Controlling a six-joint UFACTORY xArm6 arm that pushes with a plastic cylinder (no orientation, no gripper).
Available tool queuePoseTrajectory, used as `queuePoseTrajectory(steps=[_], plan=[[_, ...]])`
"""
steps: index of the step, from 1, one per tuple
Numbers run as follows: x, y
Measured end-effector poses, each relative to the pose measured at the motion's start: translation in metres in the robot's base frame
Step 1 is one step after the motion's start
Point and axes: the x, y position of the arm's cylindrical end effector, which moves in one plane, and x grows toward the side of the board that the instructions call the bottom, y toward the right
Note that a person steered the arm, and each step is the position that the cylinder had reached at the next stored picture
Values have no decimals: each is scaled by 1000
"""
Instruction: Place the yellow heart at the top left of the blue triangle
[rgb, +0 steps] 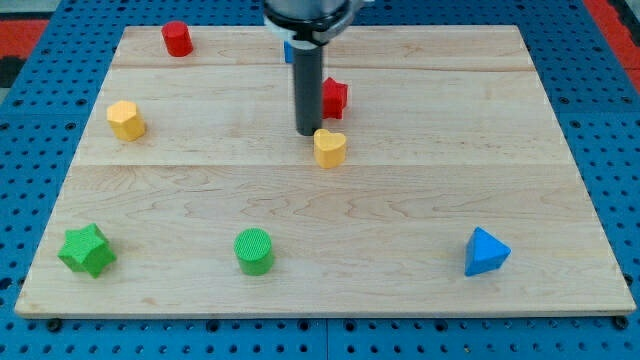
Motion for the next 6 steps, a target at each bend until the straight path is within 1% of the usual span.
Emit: queuePoseTrajectory(steps=[1,2,3,4,5,6], plan=[[15,-7],[34,37],[39,80],[5,80],[7,93],[41,101]])
